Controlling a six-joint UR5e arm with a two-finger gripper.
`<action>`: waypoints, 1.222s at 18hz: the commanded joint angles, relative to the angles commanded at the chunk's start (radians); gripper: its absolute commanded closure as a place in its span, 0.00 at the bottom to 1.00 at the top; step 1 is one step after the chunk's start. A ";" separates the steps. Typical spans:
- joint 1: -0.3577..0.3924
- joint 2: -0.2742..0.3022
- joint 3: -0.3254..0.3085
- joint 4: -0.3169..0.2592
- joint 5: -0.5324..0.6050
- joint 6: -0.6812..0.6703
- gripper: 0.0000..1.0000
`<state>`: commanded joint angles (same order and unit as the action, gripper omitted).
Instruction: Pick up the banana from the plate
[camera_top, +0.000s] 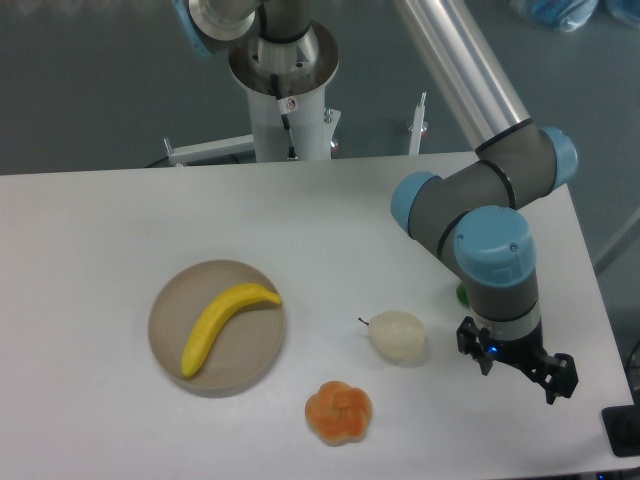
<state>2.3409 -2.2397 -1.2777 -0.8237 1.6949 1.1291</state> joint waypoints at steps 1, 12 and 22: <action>-0.003 0.027 -0.027 -0.012 0.000 -0.005 0.00; -0.155 0.282 -0.291 -0.107 -0.061 -0.294 0.00; -0.411 0.298 -0.417 -0.100 -0.055 -0.446 0.00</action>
<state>1.9299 -1.9420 -1.6951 -0.9235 1.6398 0.6827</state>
